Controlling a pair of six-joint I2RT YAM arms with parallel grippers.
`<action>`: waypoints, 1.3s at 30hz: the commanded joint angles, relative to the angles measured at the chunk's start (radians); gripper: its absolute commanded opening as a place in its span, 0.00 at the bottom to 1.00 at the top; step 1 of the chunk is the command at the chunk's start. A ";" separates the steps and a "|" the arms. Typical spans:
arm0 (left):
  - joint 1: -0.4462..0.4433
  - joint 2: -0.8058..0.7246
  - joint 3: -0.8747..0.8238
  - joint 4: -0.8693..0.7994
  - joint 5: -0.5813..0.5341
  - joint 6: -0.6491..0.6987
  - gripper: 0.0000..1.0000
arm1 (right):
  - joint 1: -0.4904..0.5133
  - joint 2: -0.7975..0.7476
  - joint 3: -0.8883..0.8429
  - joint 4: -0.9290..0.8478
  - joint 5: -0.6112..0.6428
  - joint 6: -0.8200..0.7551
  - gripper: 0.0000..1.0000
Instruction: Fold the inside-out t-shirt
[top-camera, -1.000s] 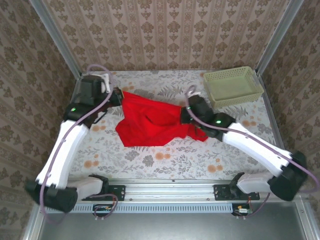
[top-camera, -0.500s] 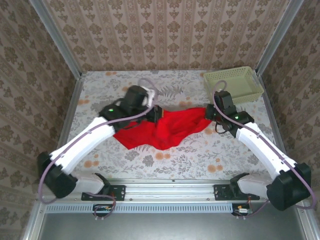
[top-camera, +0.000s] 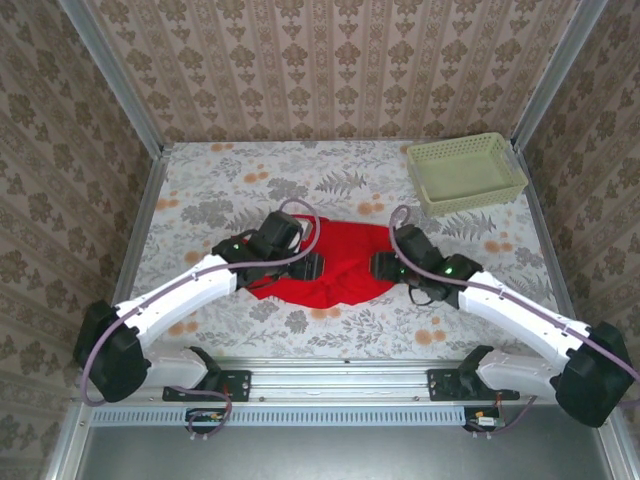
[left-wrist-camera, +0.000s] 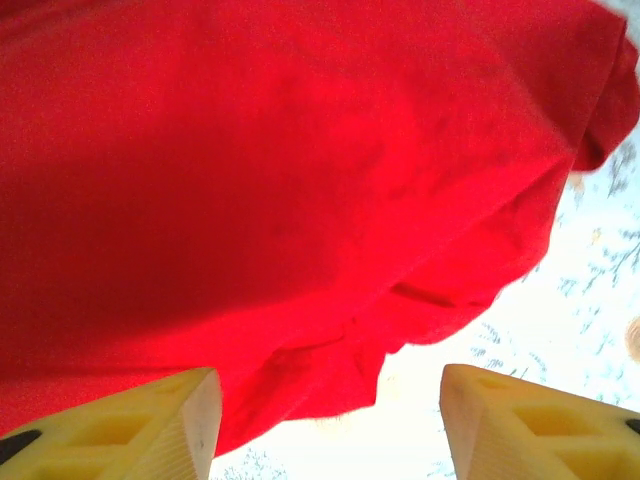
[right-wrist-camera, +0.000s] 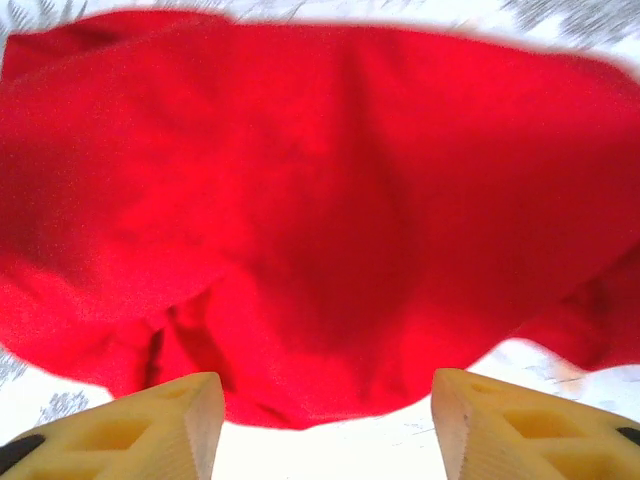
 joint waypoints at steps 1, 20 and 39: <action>-0.013 0.016 -0.073 0.064 -0.005 0.014 0.56 | 0.087 0.083 -0.040 0.149 -0.045 0.075 0.56; 0.003 0.354 -0.004 0.214 -0.060 0.064 0.47 | -0.021 0.412 0.014 0.205 0.015 0.097 0.37; 0.076 0.170 -0.071 0.354 0.156 0.017 0.00 | 0.079 0.179 -0.011 0.347 -0.093 -0.028 0.39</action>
